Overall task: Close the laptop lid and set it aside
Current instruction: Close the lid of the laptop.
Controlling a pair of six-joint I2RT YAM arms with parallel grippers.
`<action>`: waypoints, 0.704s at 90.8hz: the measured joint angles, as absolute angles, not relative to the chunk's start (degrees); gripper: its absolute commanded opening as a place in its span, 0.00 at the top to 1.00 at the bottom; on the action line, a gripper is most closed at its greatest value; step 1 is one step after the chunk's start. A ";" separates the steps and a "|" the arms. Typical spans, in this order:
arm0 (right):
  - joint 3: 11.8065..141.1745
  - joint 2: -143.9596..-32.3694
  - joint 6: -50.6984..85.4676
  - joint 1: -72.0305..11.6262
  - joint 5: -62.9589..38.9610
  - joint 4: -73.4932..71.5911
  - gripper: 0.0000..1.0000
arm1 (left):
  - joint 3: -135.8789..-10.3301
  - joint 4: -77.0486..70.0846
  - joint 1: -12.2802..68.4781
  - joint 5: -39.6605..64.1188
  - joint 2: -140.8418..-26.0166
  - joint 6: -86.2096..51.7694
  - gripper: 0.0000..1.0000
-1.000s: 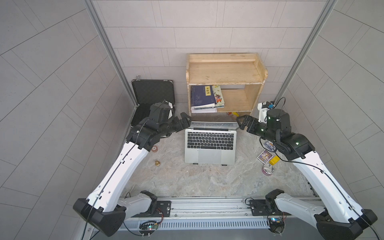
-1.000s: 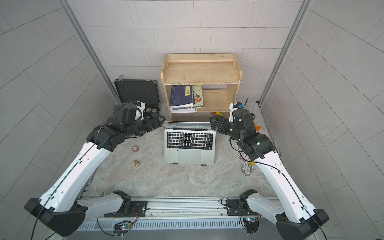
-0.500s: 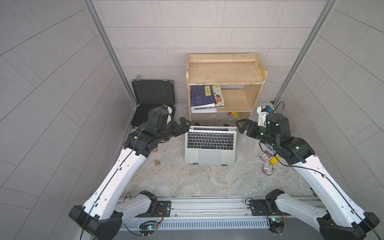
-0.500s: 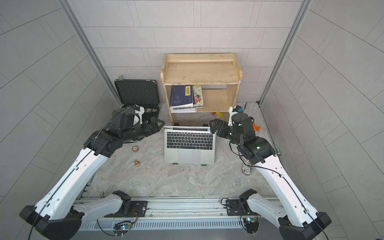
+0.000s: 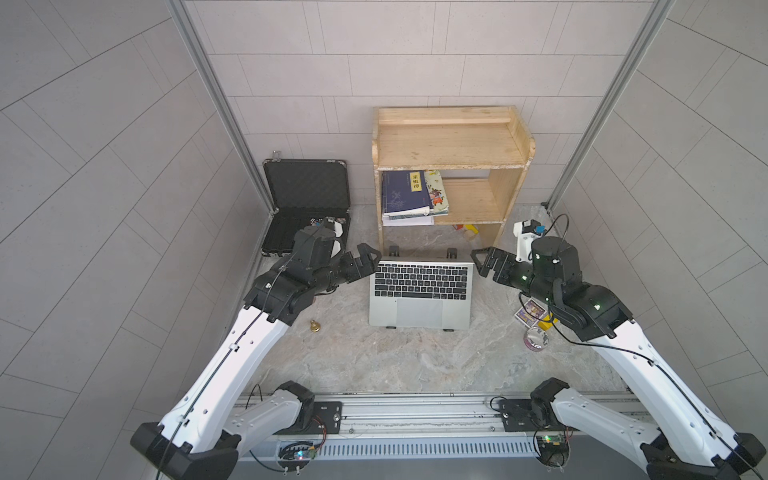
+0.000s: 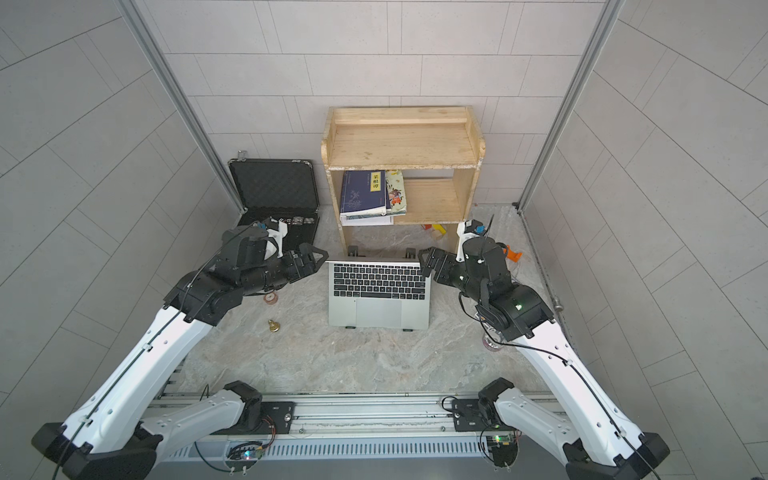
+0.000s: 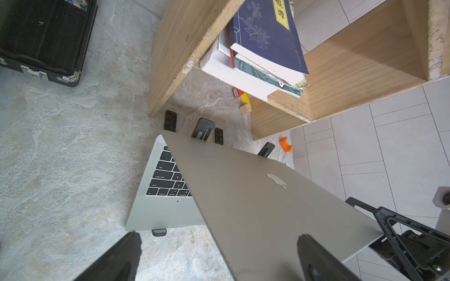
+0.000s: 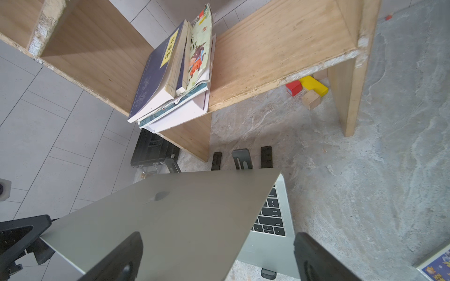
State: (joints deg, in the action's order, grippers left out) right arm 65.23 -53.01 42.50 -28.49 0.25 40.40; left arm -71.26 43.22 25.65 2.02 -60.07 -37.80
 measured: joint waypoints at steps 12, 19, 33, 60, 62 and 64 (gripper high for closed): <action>63.83 -51.88 42.94 -29.32 0.69 40.38 0.00 | -69.84 43.27 25.87 2.07 -58.92 -38.00 0.00; 63.13 -51.18 43.13 -29.78 0.97 40.40 0.00 | -69.21 43.35 25.93 2.07 -58.30 -38.11 0.00; 61.87 -49.93 43.77 -30.55 1.54 40.51 0.00 | -67.85 43.35 26.39 2.07 -57.23 -38.15 0.00; 59.00 -47.68 44.91 -32.25 2.61 40.69 0.00 | -65.47 43.42 27.16 2.07 -55.75 -39.00 0.00; 58.78 -47.48 44.97 -32.36 2.63 40.69 0.00 | -65.30 43.42 27.16 2.07 -55.64 -39.03 0.00; 58.57 -47.33 45.15 -32.49 2.68 40.71 0.00 | -65.08 43.44 27.20 2.04 -55.53 -39.05 0.00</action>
State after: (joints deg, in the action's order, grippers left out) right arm 58.57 -47.33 45.15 -32.49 2.68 40.71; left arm -65.08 43.44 27.20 2.04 -55.53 -39.05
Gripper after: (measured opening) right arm 0.999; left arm 0.999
